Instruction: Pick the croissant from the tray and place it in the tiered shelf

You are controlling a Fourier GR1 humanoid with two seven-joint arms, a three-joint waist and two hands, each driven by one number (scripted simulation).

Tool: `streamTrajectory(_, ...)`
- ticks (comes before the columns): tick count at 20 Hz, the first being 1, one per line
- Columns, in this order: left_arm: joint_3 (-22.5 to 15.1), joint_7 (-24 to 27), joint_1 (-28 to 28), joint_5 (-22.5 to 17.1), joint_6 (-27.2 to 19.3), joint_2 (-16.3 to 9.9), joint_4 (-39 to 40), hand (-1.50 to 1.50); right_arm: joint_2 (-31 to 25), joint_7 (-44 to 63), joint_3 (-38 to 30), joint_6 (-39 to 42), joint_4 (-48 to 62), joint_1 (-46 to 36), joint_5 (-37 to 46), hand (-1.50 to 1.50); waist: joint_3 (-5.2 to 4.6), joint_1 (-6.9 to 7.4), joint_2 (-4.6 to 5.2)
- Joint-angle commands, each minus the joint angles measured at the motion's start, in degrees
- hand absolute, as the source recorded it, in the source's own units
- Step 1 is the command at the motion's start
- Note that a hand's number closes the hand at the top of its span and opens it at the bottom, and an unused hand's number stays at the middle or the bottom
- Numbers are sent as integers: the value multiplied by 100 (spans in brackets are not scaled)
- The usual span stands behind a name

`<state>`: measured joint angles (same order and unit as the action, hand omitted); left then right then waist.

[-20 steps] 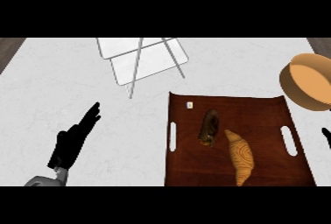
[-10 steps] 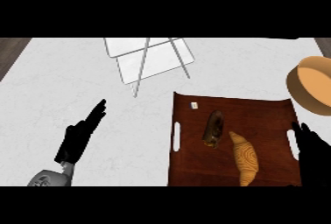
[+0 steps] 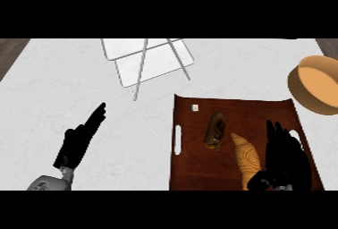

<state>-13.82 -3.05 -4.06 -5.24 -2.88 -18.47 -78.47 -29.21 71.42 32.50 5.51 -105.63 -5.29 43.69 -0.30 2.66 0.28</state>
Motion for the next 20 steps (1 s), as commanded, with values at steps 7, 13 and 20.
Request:
streamTrajectory(7,118,25,150,-6,-24,-5,22,0,1596,1380,-89,1113,1018,-587,1417,-150,6,-210,-39)
streamTrajectory(13,130,158,408,19,3,-15,67,0,2348,1378,-215,1421,1455,-590,2046,-150,10,-231,-46)
streamTrajectory(20,184,108,208,88,-22,56,86,0,2370,1026,-614,1531,1721,-500,2323,-150,23,-272,-30)
